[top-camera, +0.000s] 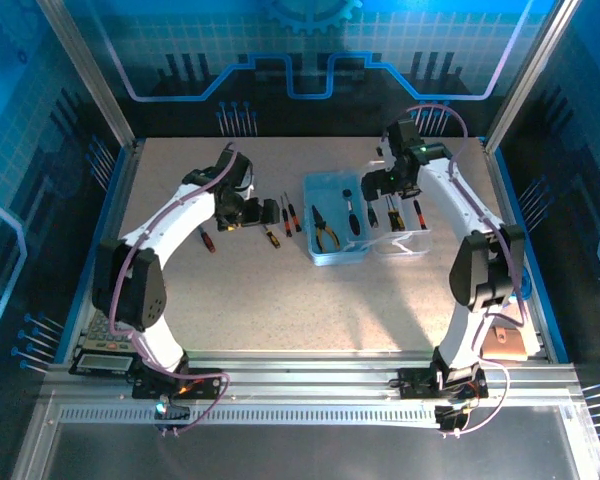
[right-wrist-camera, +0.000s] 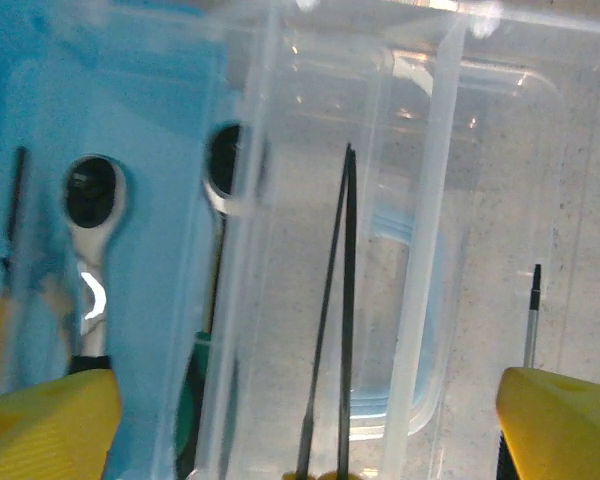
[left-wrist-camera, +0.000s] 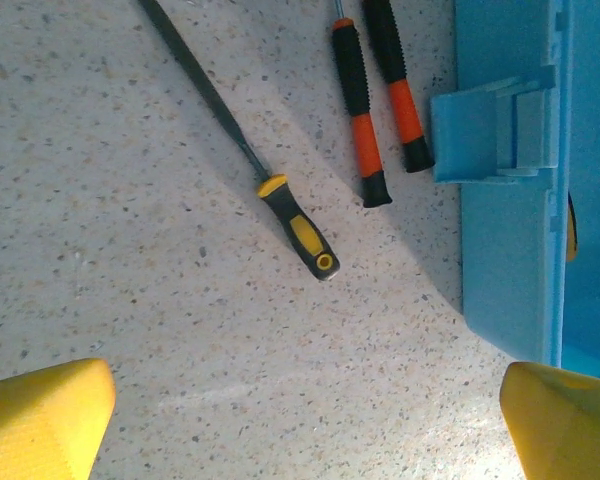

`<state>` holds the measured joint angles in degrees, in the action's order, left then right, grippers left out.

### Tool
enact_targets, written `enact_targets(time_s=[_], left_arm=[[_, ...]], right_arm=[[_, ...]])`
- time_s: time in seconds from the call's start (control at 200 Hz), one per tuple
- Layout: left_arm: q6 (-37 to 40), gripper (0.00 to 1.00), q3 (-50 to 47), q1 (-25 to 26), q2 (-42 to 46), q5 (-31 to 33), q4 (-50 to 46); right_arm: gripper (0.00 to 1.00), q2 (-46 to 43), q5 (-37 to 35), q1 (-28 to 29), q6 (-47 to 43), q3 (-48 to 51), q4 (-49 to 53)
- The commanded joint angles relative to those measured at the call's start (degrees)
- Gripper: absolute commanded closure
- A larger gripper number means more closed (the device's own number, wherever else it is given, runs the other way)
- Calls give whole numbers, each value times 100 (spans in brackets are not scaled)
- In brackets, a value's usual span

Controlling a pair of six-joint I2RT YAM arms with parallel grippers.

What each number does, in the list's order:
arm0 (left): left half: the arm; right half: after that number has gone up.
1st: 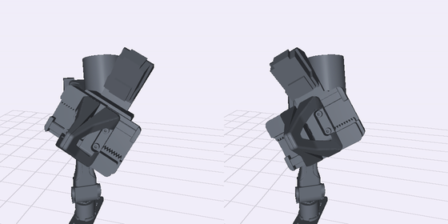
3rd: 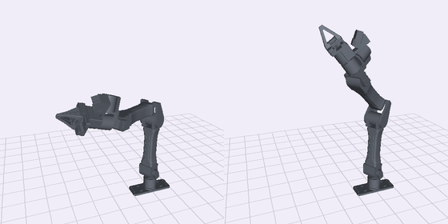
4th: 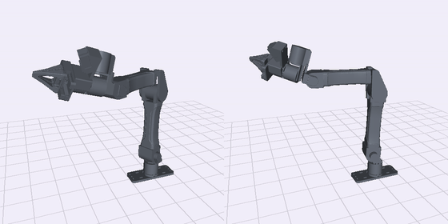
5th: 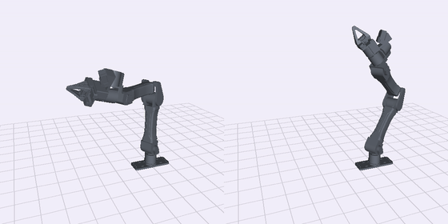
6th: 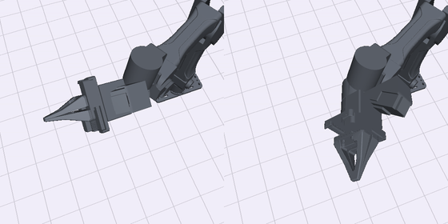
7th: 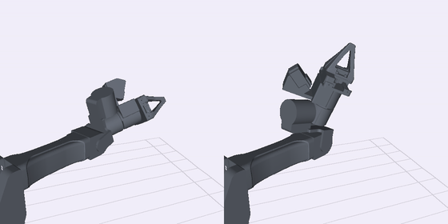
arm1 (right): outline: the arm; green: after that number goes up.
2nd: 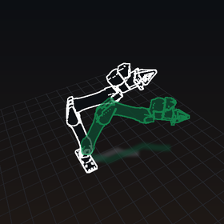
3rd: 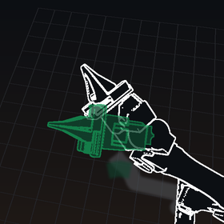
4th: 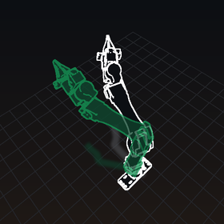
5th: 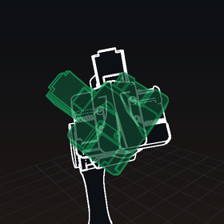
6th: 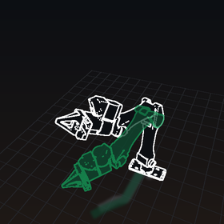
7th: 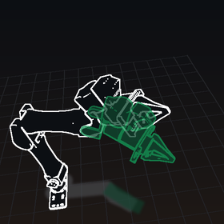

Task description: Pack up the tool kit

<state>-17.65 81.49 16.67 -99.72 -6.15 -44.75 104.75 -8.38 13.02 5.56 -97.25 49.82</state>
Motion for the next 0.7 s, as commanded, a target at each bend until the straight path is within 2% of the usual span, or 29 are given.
enact_targets(time_s=[0.0, 0.11, 0.2, 0.37, 0.605, 0.695], left_arm=[[-63, 1, 330, 72, -387, 60, -36], [-124, 6, 656, 91, -869, 165, -52], [-130, 17, 1078, 96, -1365, 412, -196], [-74, 31, 1877, 168, -2214, 670, -374], [-90, 37, 2463, 296, -2860, 626, -260], [-79, 38, 2527, 320, -2979, 397, -94]], right_arm=[[0, -518, 303, 128, -34, -15, 98], [0, -836, 380, 210, -2, 267, 20], [0, -1078, 412, 262, 42, 545, -73], [0, -1384, 446, 271, 112, 927, -172], [0, -1501, 504, 272, 155, 1094, -197], [0, -1495, 556, 281, 186, 1129, -218]])
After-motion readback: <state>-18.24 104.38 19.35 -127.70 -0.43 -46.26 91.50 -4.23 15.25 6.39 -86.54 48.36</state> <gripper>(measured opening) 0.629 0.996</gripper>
